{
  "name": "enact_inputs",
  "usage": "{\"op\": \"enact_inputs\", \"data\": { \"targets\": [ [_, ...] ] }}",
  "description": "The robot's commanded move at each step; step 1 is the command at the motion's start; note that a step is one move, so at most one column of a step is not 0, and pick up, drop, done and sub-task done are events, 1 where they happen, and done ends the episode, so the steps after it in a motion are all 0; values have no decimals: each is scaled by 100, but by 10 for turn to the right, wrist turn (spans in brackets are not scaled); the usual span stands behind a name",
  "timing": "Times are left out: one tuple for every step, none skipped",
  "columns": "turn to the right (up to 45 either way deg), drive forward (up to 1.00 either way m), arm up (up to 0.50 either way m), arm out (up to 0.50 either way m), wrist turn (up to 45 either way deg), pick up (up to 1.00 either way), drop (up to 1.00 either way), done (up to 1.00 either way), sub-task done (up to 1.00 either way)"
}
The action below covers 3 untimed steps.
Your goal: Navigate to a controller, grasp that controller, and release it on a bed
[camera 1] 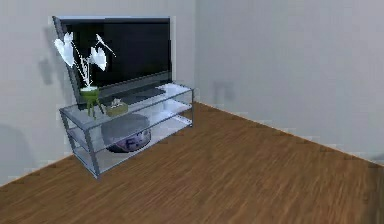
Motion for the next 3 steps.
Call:
{"op": "enact_inputs", "data": {
  "targets": [
    [450, 0, 0, 0, 0, 0, 0, 0, 0],
    [450, 0, 0, 0, 0, 0, 0, 0, 0],
    [90, 0, 0, 0, 0, 0, 0, 0, 0]
  ]
}}
